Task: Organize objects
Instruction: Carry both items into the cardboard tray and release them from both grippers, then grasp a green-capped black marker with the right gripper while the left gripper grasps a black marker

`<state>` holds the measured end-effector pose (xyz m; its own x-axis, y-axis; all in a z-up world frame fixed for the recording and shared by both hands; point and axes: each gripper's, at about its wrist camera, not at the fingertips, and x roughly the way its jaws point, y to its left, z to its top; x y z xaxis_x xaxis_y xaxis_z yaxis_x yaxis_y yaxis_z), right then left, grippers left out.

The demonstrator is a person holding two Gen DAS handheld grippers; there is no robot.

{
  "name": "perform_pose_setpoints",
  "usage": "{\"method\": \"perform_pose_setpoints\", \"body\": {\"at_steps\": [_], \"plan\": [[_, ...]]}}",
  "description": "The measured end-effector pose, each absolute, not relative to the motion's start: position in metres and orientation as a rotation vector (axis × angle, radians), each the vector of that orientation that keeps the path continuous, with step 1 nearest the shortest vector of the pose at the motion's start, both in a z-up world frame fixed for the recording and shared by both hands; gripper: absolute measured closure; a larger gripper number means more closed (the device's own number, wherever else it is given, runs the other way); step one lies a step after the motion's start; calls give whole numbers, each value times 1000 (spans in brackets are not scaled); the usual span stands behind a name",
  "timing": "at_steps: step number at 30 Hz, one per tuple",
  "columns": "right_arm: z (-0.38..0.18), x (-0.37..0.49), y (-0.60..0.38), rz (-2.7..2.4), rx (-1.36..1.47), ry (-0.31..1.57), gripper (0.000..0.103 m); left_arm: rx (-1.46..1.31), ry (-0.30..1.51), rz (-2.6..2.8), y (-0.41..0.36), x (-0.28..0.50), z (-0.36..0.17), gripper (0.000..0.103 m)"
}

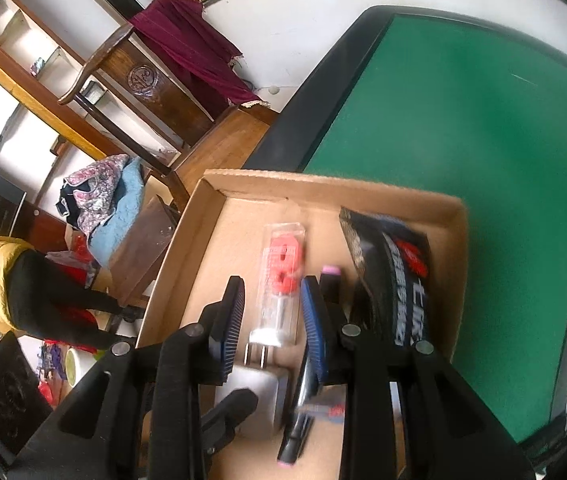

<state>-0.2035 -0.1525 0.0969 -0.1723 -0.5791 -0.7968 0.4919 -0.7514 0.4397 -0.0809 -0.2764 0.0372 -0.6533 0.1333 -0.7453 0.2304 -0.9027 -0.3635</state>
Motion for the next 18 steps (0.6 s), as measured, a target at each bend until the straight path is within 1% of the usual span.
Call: {"method": "perform_pose_setpoints", "body": {"at_steps": [8,12,18], "plan": [[110,-170,-97,-2013,1321,-212,76,1219,591,-2820,-241,-65,63,63],[114,-156,-50,-2003,1295,-313,76,1240,489,-2901,-202,-66,72,63],[125,-136,37,-2044,1236,-408,76,1325,317,-2999,-142,-72,72,63]]}}
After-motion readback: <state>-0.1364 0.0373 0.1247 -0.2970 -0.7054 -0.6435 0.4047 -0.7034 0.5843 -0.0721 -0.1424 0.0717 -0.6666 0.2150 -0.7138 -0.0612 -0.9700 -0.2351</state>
